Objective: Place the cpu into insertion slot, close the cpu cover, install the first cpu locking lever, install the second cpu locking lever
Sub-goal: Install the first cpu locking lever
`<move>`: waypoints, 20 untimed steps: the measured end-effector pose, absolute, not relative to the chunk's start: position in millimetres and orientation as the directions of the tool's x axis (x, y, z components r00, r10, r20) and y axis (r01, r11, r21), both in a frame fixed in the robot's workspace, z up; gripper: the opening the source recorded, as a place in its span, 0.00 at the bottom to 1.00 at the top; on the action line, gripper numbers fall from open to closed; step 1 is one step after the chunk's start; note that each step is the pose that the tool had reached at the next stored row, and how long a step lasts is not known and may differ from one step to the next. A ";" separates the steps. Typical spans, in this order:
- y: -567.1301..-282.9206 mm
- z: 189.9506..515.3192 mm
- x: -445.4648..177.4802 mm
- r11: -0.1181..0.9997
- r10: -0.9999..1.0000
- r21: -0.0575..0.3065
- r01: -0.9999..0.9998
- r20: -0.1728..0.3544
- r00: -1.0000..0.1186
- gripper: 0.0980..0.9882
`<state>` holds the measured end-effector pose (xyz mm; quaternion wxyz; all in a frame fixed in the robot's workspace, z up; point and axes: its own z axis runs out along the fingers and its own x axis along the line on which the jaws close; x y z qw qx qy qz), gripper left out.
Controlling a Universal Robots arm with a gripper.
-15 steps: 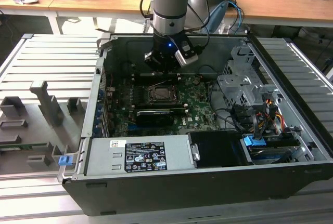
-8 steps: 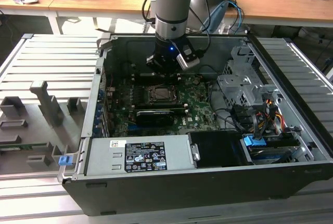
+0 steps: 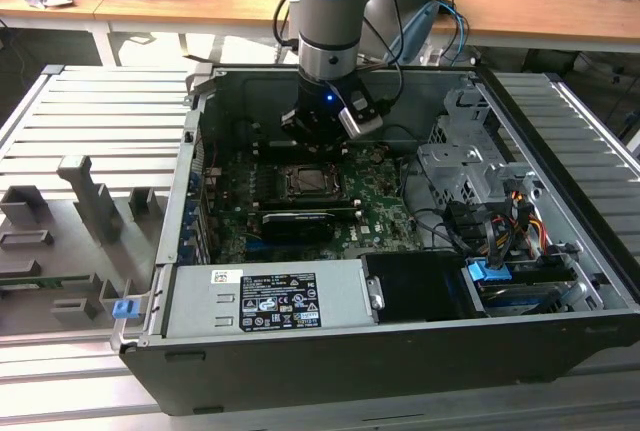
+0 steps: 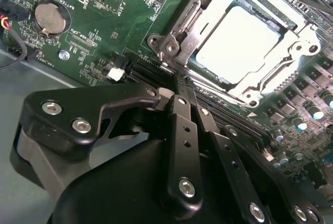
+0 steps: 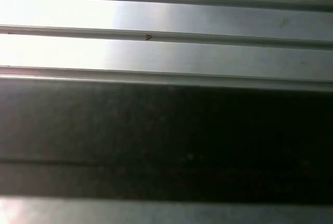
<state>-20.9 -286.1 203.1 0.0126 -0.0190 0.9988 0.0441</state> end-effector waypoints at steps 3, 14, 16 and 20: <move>-286.2 203.0 -20.9 0.995 -0.037 0.087 -0.039 -0.027 -0.999 0.01; -286.1 205.6 -20.9 0.996 -0.037 0.084 -0.039 -0.027 -0.999 0.01; -286.1 205.7 -20.9 0.996 -0.037 0.076 -0.039 -0.027 -0.999 0.01; -286.1 205.2 -20.9 0.997 -0.038 0.060 -0.039 -0.026 -0.999 0.01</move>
